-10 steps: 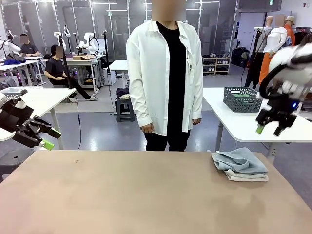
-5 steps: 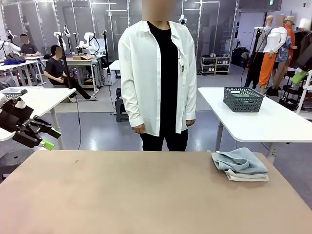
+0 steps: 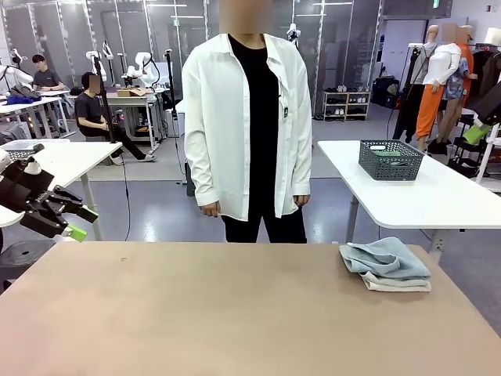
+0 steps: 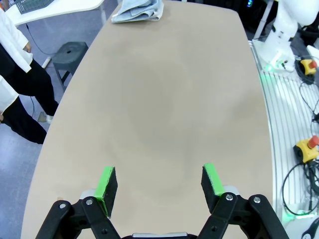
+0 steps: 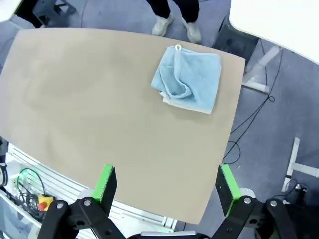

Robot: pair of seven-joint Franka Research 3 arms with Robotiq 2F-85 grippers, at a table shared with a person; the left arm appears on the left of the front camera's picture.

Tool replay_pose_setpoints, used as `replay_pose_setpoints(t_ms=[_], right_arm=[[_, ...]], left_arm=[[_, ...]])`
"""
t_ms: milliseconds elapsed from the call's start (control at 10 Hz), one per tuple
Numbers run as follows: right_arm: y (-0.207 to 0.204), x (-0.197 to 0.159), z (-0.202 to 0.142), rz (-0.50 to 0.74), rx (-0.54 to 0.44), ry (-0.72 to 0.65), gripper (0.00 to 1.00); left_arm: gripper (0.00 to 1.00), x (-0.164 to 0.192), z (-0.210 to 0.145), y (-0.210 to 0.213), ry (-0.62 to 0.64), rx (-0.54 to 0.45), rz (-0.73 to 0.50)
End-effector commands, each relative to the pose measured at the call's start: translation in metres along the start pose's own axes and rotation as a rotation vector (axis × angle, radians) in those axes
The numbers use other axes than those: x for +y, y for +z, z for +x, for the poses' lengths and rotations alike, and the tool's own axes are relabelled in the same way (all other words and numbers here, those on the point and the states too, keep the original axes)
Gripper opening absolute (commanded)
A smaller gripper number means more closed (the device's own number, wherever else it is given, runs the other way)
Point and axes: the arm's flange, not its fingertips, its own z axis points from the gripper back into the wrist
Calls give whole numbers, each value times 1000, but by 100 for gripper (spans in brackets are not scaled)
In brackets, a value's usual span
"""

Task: Fold the towels and place them in the basket.
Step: Stack the folded Towel with hook on the right side of the table.

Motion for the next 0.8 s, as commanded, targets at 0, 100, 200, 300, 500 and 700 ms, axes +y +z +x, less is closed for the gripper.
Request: replay_pose_setpoints(t_ms=[0,100,200,300,500,700], right_arm=[[10,-3,5,5,17,-21,100],[10,-3,5,5,17,-21,100],[10,-3,5,5,17,-21,100],[10,-3,5,5,17,-21,100],[10,-3,5,5,17,-21,100],[10,-3,5,5,17,-21,100]], left_arm=[[86,0,0,0,-2,-6,4],[86,0,0,0,-2,-6,4],[86,0,0,0,-2,-6,4],[86,0,0,0,-2,-6,4],[86,0,0,0,-2,-6,4],[86,0,0,0,-2,-6,4]])
